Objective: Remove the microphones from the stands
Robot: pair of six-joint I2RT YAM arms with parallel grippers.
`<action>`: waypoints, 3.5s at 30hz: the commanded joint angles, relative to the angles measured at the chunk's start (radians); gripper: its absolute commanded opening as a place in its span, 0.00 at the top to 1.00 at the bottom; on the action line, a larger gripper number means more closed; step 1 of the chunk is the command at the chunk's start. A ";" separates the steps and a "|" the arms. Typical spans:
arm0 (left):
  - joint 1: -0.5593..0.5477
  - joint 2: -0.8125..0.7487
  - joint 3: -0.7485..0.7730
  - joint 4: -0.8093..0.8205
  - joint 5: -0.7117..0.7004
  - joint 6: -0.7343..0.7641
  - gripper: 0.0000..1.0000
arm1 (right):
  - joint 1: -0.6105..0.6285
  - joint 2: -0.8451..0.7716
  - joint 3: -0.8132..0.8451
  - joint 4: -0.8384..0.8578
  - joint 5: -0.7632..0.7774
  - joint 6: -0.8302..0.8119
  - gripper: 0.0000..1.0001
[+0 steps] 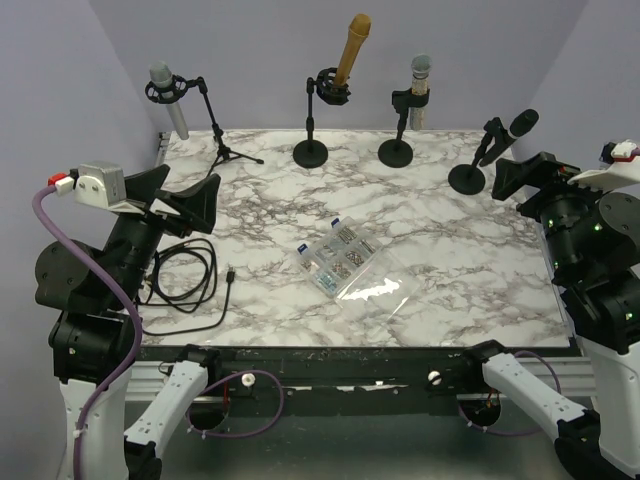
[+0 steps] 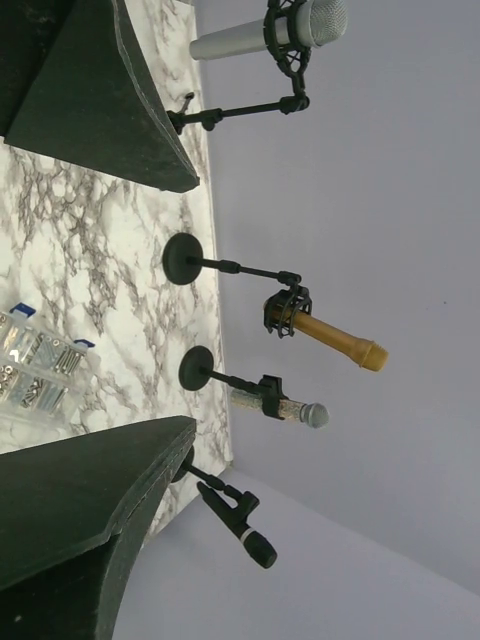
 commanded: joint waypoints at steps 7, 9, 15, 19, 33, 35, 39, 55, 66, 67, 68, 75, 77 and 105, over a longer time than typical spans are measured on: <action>-0.004 -0.004 -0.023 -0.021 0.011 0.010 0.01 | -0.004 0.012 -0.018 -0.026 -0.039 0.004 0.00; -0.005 -0.003 -0.029 -0.021 0.017 0.009 0.01 | -0.004 0.020 -0.027 -0.029 -0.061 -0.001 0.00; -0.004 0.009 -0.053 -0.023 0.063 -0.014 0.01 | -0.004 0.040 -0.059 -0.010 -0.178 -0.006 0.00; -0.004 0.023 -0.072 -0.022 0.094 -0.035 0.01 | -0.004 0.066 -0.067 0.001 -0.278 0.009 0.00; -0.004 0.071 -0.139 -0.020 0.155 -0.087 0.01 | -0.004 0.222 -0.140 0.107 -0.613 0.160 0.00; -0.004 0.082 -0.139 -0.035 0.154 -0.087 0.01 | -0.003 0.250 -0.164 0.143 -0.654 0.178 0.00; -0.004 0.105 -0.139 -0.064 0.113 -0.089 0.01 | -0.004 0.308 -0.180 0.171 -0.644 0.183 0.00; -0.003 0.371 -0.088 -0.172 0.038 -0.155 0.03 | -0.005 0.537 -0.219 0.317 -0.623 0.239 0.00; 0.020 0.377 -0.219 0.017 0.220 -0.276 0.04 | -0.003 0.784 -0.038 0.513 -0.645 0.304 0.00; 0.022 0.376 -0.211 0.009 0.221 -0.263 0.04 | -0.003 0.813 -0.005 0.529 -0.644 0.310 0.00; 0.022 0.376 -0.199 -0.002 0.220 -0.250 0.03 | -0.002 0.835 0.021 0.547 -0.644 0.318 0.00; 0.022 0.412 -0.072 -0.035 0.211 -0.176 0.03 | 0.028 0.985 0.228 0.687 -0.532 0.284 0.00; 0.022 0.415 -0.081 -0.004 0.215 -0.163 0.03 | 0.028 1.030 0.292 0.709 -0.490 0.290 0.00; 0.023 0.384 -0.181 0.021 0.327 -0.085 0.02 | 0.088 1.509 0.810 0.928 -0.277 0.263 0.06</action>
